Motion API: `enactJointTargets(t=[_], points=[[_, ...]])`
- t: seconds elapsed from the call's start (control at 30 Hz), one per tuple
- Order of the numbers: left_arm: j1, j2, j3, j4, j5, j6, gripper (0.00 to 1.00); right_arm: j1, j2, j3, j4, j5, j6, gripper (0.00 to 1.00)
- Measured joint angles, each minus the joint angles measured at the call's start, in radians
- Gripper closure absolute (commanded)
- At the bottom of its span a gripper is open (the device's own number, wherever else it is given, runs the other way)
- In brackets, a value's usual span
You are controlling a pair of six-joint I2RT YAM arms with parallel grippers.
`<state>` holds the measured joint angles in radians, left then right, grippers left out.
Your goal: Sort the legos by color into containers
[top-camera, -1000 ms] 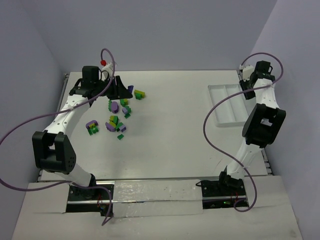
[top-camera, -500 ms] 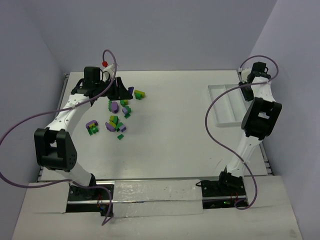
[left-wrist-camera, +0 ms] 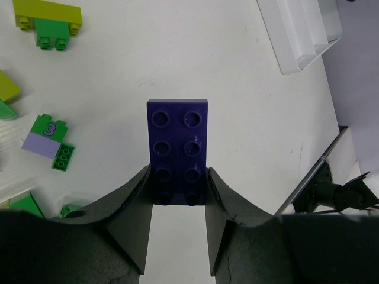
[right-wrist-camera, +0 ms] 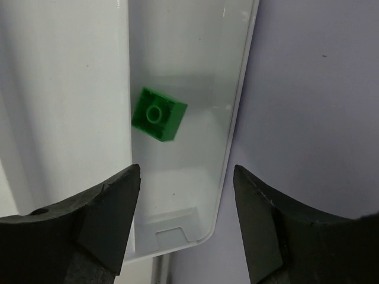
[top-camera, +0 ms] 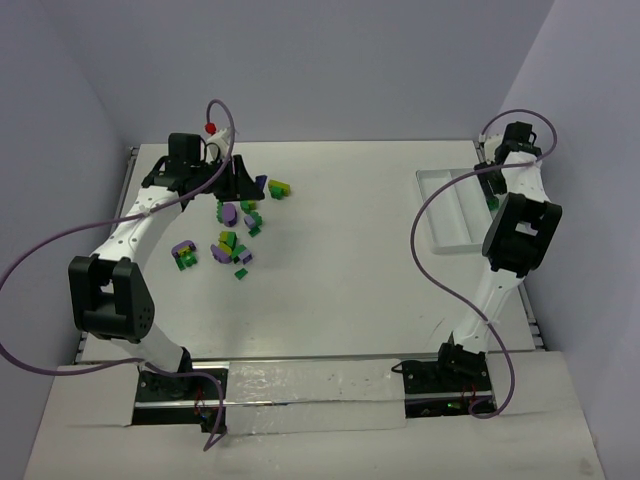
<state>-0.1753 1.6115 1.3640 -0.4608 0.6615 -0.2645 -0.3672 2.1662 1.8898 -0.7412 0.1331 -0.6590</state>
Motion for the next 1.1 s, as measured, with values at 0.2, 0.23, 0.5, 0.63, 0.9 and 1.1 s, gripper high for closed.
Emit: enactJointTargets(t=[0.2, 0.23, 0.5, 0.63, 0.9, 1.1], points=[[0.0, -0.008, 0.0, -0.006, 0.032, 0.032, 1.0, 0.024, -0.031, 0.0, -0.05, -0.038, 0.019, 0.22], [0.0, -0.014, -0.003, -0.002, 0.065, 0.04, 1.0, 0.04, -0.057, -0.006, -0.068, -0.07, 0.025, 0.22], [-0.018, -0.047, -0.015, -0.088, 0.33, 0.214, 1.0, 0.491, -0.522, -0.129, -0.105, -0.446, 0.028, 0.21], [-0.039, -0.05, -0.029, -0.183, 0.398, 0.309, 1.0, 0.753, -0.756, -0.274, -0.032, -0.544, -0.04, 0.22], [-0.073, -0.075, -0.09, -0.367, 0.551, 0.509, 0.96, 0.94, -0.768, -0.314, -0.059, -0.593, -0.263, 0.24], [-0.093, -0.045, -0.065, -0.643, 0.686, 0.789, 0.95, 1.028, -0.752, -0.329, -0.143, -0.709, -0.434, 0.24]])
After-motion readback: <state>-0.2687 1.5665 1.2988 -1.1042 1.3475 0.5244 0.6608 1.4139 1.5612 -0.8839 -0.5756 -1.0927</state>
